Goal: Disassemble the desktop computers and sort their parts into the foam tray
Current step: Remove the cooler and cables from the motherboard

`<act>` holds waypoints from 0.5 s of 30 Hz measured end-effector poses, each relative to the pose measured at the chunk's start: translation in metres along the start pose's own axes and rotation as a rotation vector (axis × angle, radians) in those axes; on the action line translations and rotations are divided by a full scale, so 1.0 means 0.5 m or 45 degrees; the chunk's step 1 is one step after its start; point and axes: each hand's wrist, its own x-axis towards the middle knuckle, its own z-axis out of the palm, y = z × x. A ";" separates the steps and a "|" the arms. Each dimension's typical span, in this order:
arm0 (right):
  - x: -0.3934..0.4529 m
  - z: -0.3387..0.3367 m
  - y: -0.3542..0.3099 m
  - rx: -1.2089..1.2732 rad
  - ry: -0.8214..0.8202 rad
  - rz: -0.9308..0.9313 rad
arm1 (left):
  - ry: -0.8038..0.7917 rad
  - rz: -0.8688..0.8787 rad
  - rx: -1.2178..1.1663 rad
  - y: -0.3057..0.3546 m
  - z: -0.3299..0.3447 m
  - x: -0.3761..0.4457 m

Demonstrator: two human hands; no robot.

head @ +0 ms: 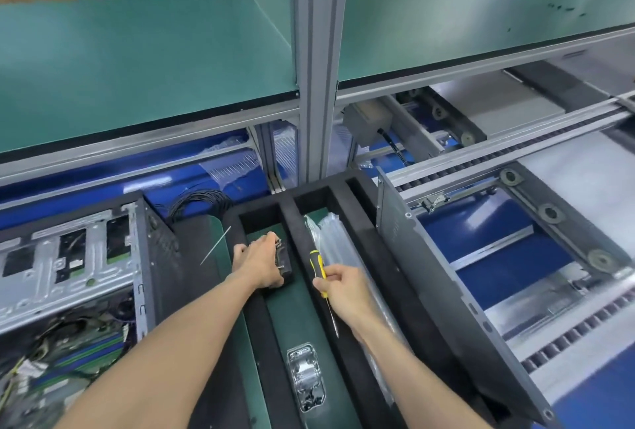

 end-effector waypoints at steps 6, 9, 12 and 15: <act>-0.003 0.019 -0.006 -0.014 0.030 -0.002 | -0.070 0.006 0.050 -0.002 -0.003 0.009; -0.016 0.034 -0.022 -0.026 0.014 -0.020 | -0.050 0.046 -0.007 -0.011 -0.040 -0.006; -0.038 0.056 -0.040 -0.023 -0.027 -0.036 | 0.040 0.165 0.009 -0.027 -0.099 -0.042; -0.069 0.088 -0.056 -0.035 -0.058 -0.066 | 0.165 0.337 -0.075 -0.058 -0.153 -0.097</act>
